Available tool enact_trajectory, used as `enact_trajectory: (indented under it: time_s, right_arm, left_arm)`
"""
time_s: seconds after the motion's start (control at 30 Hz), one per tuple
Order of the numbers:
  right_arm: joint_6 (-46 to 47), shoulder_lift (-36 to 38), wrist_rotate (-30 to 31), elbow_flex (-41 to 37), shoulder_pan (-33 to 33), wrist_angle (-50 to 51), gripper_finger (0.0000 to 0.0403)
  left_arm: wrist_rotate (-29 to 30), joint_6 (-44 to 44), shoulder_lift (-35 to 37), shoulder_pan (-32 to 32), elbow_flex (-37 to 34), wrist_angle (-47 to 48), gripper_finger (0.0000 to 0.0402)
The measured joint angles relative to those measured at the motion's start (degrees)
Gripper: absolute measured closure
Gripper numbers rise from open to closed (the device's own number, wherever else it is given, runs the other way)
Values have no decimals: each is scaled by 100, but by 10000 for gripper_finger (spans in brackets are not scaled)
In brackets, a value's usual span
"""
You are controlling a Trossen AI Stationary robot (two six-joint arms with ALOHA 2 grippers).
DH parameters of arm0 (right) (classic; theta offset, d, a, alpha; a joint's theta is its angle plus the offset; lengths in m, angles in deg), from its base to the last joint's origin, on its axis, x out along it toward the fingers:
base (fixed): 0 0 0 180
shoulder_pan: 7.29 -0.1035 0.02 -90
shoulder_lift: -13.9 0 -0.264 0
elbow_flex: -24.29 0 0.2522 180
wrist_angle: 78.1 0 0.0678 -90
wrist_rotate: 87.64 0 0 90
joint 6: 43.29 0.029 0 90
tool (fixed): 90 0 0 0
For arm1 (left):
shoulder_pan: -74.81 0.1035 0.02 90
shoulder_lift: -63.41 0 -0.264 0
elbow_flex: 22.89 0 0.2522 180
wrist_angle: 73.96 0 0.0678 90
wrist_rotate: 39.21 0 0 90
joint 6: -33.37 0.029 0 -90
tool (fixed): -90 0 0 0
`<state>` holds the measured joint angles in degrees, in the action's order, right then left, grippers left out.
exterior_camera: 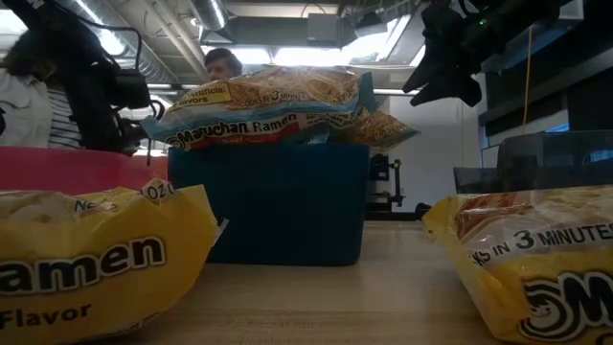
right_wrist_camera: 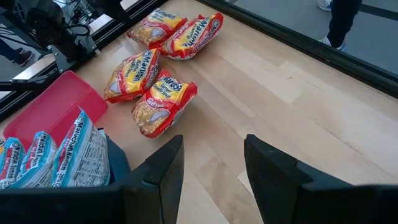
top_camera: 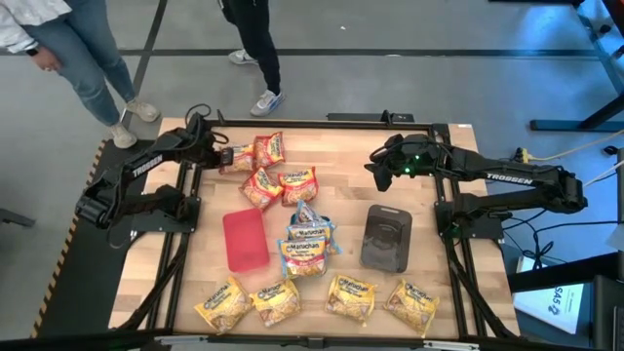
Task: Sort Maruchan noodles
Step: Put the red noodle pack into the red bin
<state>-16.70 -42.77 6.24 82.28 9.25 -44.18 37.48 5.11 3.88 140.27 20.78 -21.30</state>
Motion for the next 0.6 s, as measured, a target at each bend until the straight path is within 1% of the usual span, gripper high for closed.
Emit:
enact_trajectory:
  time_s: [0.1,0.17,0.23,0.37,0.5,0.6]
  right_arm:
    - [-2,0,-2,0,0,0,238]
    - [-2,0,-6,0,0,0,238]
    - [0,0,-64,0,0,2,238]
    - [0,0,-243,0,-2,4,238]
    - [0,0,-297,0,-2,4,238]
    - [3,-1,-309,0,-2,5,238]
  left_arm:
    - [477,-57,0,-15,2,18,401]
    - [527,-3,1,45,4,126,397]
    - [524,95,2,133,4,169,385]
    - [465,168,2,287,4,164,347]
    - [490,158,-19,393,4,260,303]
    - [468,-53,-36,435,-36,262,271]
